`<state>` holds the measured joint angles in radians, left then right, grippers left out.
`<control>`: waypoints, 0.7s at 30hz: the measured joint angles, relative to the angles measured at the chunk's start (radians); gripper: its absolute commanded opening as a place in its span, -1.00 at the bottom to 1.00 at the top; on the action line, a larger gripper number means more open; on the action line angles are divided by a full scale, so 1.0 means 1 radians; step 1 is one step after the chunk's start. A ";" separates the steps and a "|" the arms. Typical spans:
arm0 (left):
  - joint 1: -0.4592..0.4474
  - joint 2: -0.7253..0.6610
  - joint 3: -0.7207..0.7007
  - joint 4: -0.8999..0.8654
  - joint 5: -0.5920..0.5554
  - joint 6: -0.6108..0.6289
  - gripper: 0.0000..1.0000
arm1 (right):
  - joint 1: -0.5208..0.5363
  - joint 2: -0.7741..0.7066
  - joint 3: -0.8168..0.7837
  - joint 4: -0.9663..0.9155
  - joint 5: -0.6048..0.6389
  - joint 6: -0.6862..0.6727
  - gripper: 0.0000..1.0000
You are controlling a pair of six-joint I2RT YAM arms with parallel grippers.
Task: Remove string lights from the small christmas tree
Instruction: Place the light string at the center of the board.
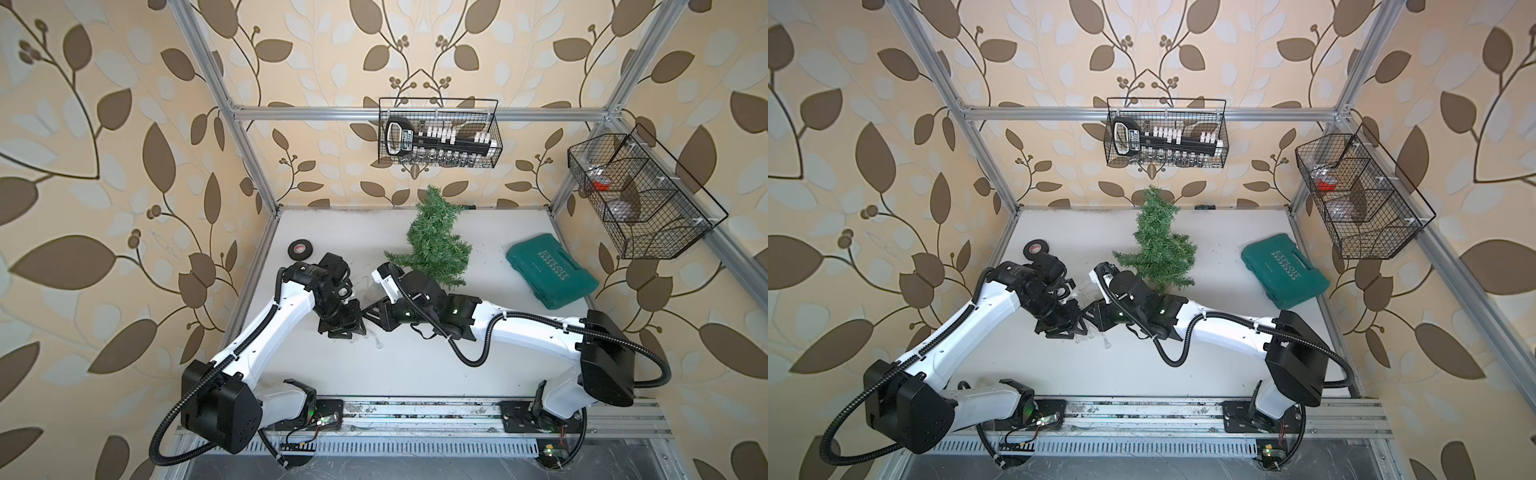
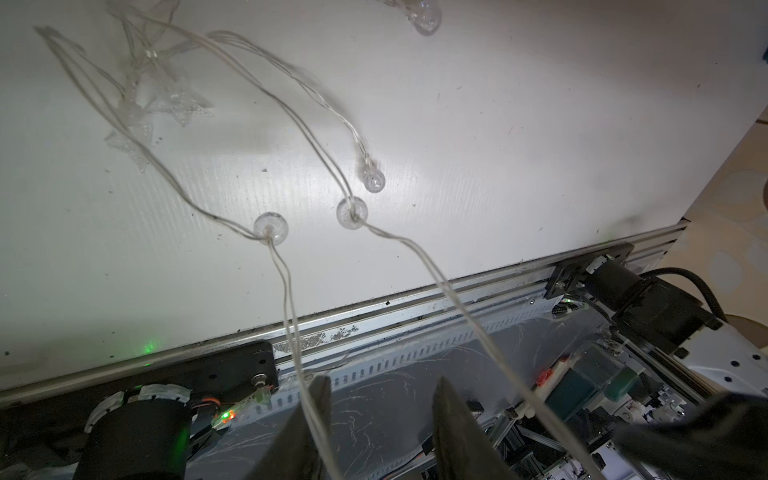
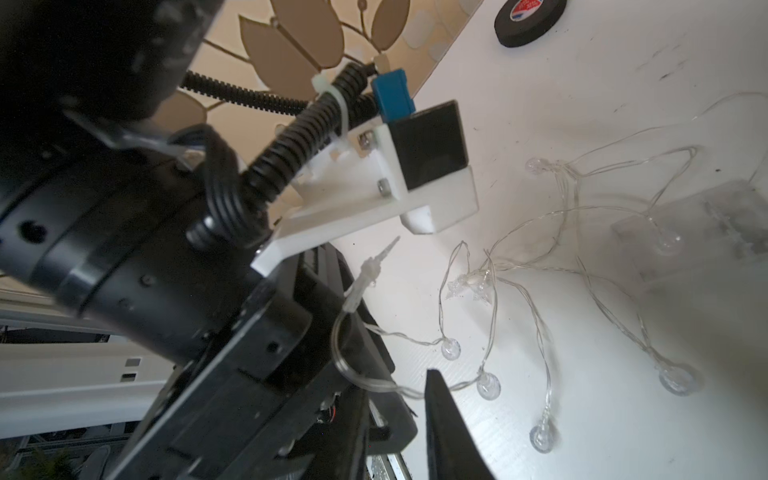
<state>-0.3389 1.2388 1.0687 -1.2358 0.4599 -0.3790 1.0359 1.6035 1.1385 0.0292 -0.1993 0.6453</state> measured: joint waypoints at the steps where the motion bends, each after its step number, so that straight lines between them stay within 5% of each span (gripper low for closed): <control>1: 0.000 0.000 0.000 0.000 0.001 0.000 -0.16 | 0.000 0.003 0.002 -0.003 0.001 -0.002 -0.68; 6: -0.001 0.000 0.000 0.005 0.011 0.000 -0.16 | 0.000 0.005 0.005 -0.003 0.002 -0.014 -1.00; 21: -0.001 -0.017 -0.012 0.008 0.034 0.004 -0.06 | -0.072 0.021 0.118 -0.037 0.008 -0.006 -1.00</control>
<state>-0.3397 1.2217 1.0569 -1.2278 0.4938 -0.3752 0.9642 1.6245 1.2564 -0.0078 -0.1913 0.6388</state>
